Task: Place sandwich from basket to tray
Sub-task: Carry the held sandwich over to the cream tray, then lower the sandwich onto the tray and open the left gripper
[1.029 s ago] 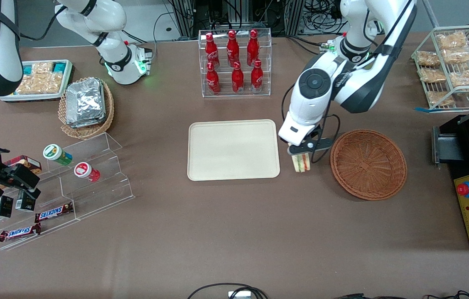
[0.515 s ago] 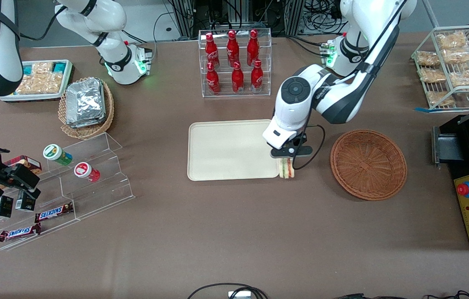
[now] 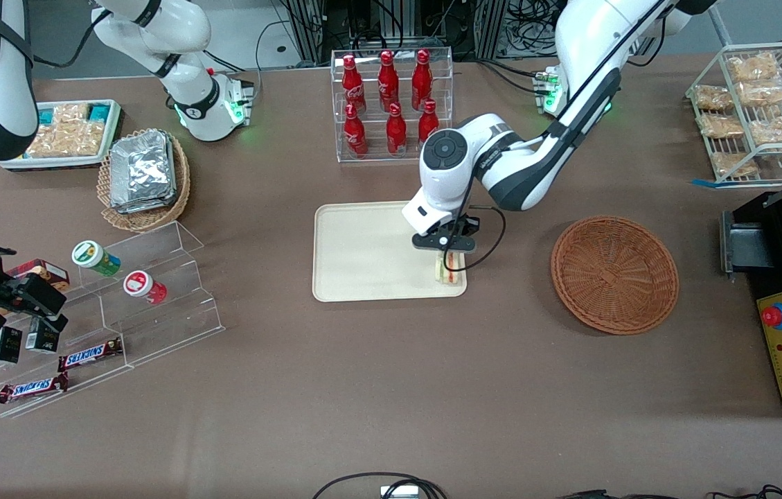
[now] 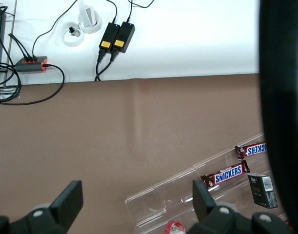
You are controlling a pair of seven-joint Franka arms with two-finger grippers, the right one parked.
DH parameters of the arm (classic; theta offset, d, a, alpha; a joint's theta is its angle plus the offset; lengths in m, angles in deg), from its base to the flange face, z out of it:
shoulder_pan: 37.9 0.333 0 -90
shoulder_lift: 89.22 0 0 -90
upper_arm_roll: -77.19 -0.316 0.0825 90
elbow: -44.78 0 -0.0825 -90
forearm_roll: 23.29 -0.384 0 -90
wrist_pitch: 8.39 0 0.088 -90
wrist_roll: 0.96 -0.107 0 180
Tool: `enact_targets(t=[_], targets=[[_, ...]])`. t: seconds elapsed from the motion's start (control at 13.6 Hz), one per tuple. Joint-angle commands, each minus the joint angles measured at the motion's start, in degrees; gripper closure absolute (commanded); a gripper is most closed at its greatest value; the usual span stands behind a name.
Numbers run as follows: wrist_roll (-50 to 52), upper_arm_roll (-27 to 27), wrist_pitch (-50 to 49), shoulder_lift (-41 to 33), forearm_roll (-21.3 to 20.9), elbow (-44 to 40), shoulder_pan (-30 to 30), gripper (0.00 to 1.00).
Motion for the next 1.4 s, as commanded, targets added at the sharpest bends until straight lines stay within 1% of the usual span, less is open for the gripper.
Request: enact_targets(t=[0.0,0.29,0.37,0.44,0.51,0.59,0.66,0.74,0.96,1.18,1.32], targets=[[3.64,0.01,1.75,3.49,-2.72,-2.18,-1.37,0.96],[6.28,-0.08,2.20,6.83,-3.25,-2.97,-4.00,0.95],[7.16,-0.08,2.20,7.62,-3.25,-3.23,-4.18,0.92],[8.30,-0.08,2.20,8.50,-3.34,-3.58,-4.88,0.85],[9.27,-0.25,2.20,9.12,-3.60,-3.58,-5.41,0.74],[10.58,-0.26,2.20,9.73,-5.17,-3.58,-5.50,0.62],[12.94,-0.26,2.20,9.91,-6.75,-3.58,-5.59,0.29],[14.45,-0.26,2.20,10.00,-8.60,-3.49,-5.59,0.01],[17.09,-0.17,1.94,9.74,-8.79,-4.28,-5.33,0.00],[19.38,0.01,-1.74,8.25,-7.83,-9.45,-3.84,0.00],[19.30,-0.08,-7.35,8.24,-3.19,-15.59,-3.57,0.00]])
